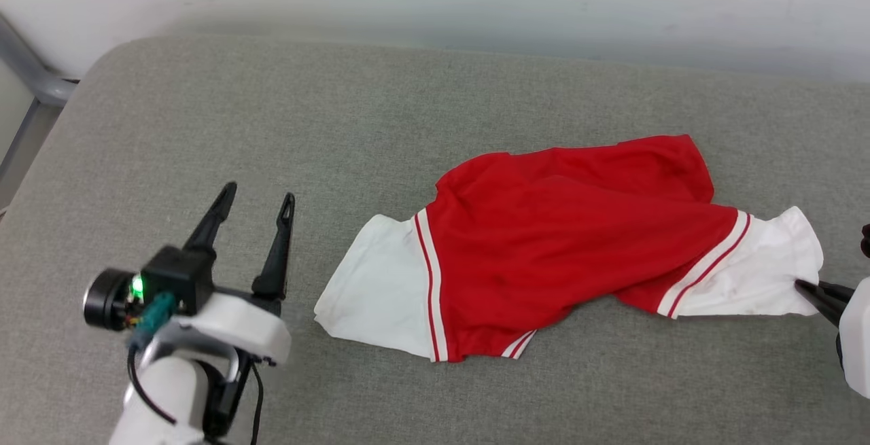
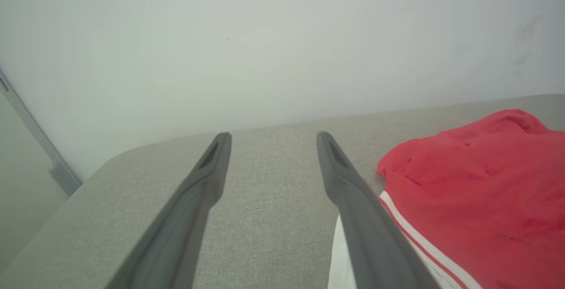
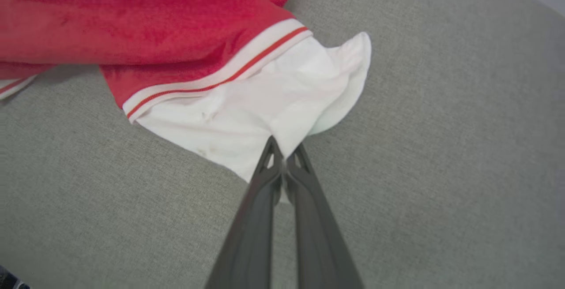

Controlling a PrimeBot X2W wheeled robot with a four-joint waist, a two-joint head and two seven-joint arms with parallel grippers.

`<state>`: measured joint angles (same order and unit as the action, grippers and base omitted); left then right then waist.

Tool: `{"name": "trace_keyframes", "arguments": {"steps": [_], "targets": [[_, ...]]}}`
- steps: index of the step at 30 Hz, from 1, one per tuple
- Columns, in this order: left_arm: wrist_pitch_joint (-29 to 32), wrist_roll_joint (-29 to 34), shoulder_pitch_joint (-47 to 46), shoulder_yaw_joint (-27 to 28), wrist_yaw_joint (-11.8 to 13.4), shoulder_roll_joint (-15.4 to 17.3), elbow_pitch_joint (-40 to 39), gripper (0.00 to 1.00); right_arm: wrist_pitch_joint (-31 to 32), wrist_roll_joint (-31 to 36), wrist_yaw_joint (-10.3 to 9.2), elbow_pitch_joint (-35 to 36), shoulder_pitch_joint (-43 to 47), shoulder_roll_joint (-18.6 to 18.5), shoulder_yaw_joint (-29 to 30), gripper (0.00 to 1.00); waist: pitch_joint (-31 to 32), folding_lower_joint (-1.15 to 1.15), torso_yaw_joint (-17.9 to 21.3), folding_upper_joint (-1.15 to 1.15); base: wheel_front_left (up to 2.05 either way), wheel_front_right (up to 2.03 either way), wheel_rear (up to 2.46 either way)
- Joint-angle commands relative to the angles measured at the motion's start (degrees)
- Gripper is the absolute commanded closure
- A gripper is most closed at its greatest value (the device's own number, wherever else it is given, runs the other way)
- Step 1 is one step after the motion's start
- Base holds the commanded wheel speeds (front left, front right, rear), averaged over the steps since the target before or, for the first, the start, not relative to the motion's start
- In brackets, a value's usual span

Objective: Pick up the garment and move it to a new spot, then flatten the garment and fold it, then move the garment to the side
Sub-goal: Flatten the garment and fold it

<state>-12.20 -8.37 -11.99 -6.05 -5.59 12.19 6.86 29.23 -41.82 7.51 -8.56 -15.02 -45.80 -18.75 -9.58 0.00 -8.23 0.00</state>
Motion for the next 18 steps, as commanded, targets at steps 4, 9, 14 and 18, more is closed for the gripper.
{"name": "trace_keyframes", "arguments": {"steps": [4, 9, 14, 18], "targets": [[9.27, -4.54, -5.12, -2.49, -1.49, 4.51, -1.21, 0.00, -0.40, 1.55, -0.05, 3.06, 2.41, 0.85, 1.50, 1.00, 0.21, 0.00, 0.88, 0.00, 0.00, 0.00, 0.00], [23.61, -13.28, -9.91, -7.13, -1.81, 9.57, -2.38, 0.00, -0.12, 3.11, -0.05, 5.34, 3.38, 2.32, 2.89, 1.00, -0.18, 0.00, 1.57, 0.00, 0.00, 0.00, 0.00], [37.31, -22.79, -13.15, -11.95, -1.82, 14.23, -2.22, 0.00, 0.40, 4.28, -0.05, 6.79, 3.69, 3.48, 3.91, 1.00, -0.64, 0.00, 2.24, 0.00, 0.00, 0.00, 0.00], [46.66, -26.76, -14.75, -16.71, -1.82, 17.37, -1.71, 0.00, 0.84, 4.92, -0.05, 7.51, 3.75, 4.27, 4.26, 1.00, -1.02, 0.00, 2.94, 0.00, 0.00, 0.00, 0.00]]}}
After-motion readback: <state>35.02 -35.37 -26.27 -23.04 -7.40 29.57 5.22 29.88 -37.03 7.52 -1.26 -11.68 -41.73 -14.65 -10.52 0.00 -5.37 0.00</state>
